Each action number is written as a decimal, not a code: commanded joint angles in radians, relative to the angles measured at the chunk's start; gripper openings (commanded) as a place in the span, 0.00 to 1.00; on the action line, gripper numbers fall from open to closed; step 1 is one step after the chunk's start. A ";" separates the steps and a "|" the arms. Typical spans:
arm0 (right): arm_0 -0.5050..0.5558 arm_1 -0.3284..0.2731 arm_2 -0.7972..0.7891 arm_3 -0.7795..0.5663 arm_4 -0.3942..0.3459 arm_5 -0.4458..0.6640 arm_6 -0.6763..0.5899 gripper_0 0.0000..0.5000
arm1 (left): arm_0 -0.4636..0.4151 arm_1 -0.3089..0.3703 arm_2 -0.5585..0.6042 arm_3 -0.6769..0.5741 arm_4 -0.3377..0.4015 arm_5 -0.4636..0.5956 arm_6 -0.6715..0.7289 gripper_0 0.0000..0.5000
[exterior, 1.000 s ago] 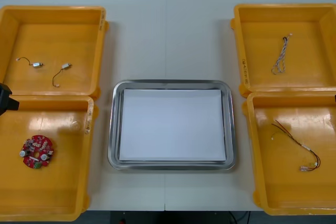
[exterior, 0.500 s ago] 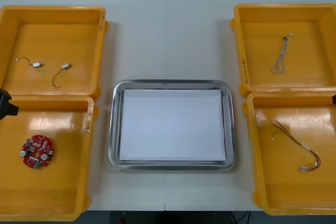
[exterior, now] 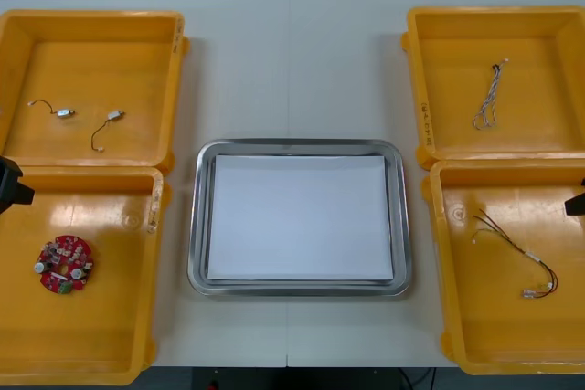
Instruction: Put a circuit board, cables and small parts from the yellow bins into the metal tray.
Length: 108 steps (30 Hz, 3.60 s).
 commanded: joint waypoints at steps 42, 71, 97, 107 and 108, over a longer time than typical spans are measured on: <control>0.197 0.079 0.147 0.059 0.120 -0.410 0.568 1.00 | 0.425 0.064 -0.079 -0.135 0.030 -0.421 -0.425 1.00; 0.193 0.027 0.319 0.065 0.321 -0.570 0.548 1.00 | 0.518 0.064 -0.244 -0.111 -0.145 -0.596 -0.462 1.00; 0.215 0.035 0.358 0.111 0.344 -0.631 0.518 1.00 | 0.566 0.063 -0.329 -0.049 -0.201 -0.756 -0.463 1.00; 0.216 0.036 0.362 0.119 0.323 -0.639 0.501 0.60 | 0.577 0.061 -0.338 -0.046 -0.222 -0.763 -0.463 1.00; 0.216 0.035 0.362 0.120 0.321 -0.639 0.501 0.51 | 0.578 0.061 -0.338 -0.048 -0.222 -0.765 -0.463 1.00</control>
